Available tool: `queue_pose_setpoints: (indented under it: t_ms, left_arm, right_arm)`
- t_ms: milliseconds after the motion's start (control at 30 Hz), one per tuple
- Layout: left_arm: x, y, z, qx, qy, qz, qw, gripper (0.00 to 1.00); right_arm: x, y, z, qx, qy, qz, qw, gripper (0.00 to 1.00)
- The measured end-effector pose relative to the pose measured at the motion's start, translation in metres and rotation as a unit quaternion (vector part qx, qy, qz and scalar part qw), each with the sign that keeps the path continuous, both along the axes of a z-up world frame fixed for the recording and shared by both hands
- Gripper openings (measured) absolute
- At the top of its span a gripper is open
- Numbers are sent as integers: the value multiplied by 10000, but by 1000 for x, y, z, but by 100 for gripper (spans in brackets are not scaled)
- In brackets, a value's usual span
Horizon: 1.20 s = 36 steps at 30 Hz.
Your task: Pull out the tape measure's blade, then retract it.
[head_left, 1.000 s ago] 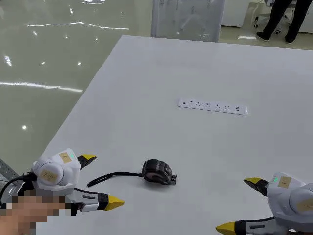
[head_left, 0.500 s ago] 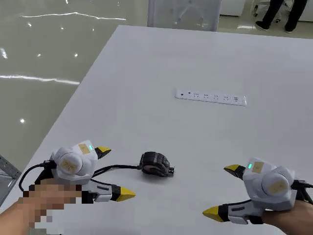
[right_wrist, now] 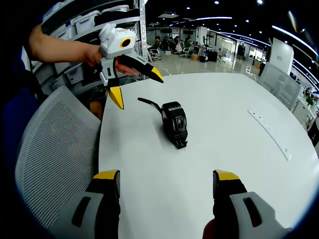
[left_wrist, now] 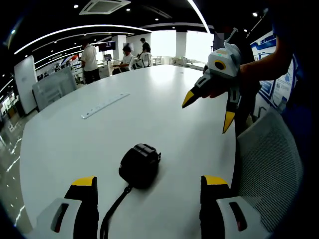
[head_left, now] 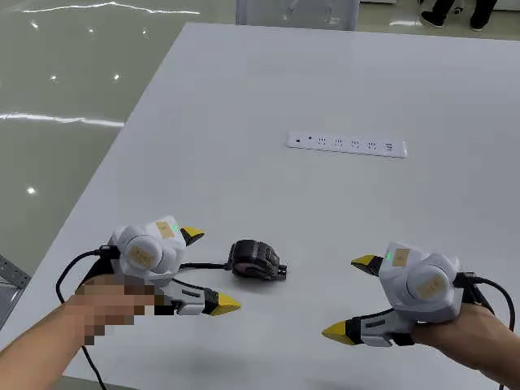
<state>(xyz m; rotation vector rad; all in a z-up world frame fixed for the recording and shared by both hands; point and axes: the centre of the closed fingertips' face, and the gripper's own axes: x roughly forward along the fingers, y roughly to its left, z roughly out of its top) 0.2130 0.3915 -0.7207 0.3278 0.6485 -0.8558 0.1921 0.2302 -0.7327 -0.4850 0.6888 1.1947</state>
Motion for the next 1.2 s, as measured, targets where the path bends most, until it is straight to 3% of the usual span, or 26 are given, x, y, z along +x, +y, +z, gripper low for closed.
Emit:
queue_pose_setpoints:
  t_ms: [700,1200]
  left_arm:
    - [26,-27,-14,463,-81,-531,9975,71]
    - [37,-36,-30,669,15,-880,9939,65]
  right_arm:
    - [19,24,-24,-5,71,510,9987,60]
    - [33,44,-45,14,99,763,9970,52]
